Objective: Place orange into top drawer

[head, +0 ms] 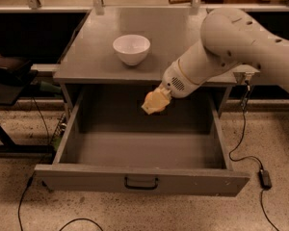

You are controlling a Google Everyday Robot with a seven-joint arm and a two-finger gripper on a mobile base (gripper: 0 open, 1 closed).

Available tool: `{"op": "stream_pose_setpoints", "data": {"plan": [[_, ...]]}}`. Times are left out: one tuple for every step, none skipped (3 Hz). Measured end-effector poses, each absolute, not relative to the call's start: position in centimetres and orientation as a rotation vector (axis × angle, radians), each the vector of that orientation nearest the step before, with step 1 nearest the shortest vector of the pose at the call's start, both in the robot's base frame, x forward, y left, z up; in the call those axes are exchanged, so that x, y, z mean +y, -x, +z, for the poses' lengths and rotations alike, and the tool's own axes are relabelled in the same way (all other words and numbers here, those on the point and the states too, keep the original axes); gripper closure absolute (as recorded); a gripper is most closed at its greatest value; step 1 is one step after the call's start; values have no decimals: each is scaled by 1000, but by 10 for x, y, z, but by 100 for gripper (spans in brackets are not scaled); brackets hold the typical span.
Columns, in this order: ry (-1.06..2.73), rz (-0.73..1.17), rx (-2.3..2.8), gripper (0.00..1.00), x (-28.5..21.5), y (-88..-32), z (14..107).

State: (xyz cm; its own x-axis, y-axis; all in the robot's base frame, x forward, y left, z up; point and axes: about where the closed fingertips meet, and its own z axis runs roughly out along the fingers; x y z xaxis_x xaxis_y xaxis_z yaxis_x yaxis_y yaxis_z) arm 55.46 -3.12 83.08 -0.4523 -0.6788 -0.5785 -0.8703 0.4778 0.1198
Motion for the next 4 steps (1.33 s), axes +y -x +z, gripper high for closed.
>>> {"op": "stream_pose_setpoints", "data": {"plan": [[1351,680,2350,100,-19,-534,782],[1373,796,2385,100,0,-527,744],[1341,937,2347,100,25,-524,713],[1324,1036,2349,100,49,-526,687]]}}
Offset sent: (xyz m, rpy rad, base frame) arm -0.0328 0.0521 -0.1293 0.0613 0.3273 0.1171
